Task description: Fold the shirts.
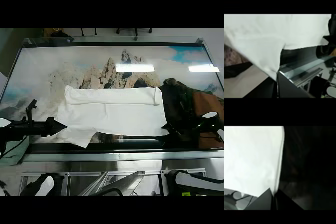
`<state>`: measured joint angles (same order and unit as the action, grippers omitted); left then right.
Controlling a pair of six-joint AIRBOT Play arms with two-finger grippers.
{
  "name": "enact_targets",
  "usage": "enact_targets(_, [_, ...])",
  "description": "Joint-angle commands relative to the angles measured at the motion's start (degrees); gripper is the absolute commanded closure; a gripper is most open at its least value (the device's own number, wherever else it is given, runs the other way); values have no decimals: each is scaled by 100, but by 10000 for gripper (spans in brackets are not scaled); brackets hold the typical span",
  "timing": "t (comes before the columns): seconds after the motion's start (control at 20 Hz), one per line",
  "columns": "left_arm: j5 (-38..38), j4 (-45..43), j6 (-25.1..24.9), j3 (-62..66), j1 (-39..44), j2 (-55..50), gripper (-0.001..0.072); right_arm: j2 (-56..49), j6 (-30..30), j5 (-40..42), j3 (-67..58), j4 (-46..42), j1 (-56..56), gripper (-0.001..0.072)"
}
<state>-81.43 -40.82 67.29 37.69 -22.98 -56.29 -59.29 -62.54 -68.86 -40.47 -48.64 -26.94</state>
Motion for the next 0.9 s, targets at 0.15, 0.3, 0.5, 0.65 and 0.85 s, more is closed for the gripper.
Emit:
enact_targets(0.15, [-682, -994, 1040, 7, -76, 1755, 691, 970, -1696, -590, -50, -1613, -37, 696])
enact_targets(0.3, [-706, -1049, 1261, 7, -74, 2339, 690, 1296, -1764, -658, -52, -1609, -37, 696])
enact_targets(0.5, [289, -1005, 1193, 57, -74, 2328, 691, 1445, -643, 42, -363, -179, -33, 695])
enact_targets(0.65, [901, -890, 850, 584, -74, 1307, 690, 1115, 308, 848, -614, 1543, -33, 695])
enact_targets(0.85, [1108, 52, 81, 1700, 74, -809, 690, 103, 1370, 1515, -745, 2922, 243, 695])
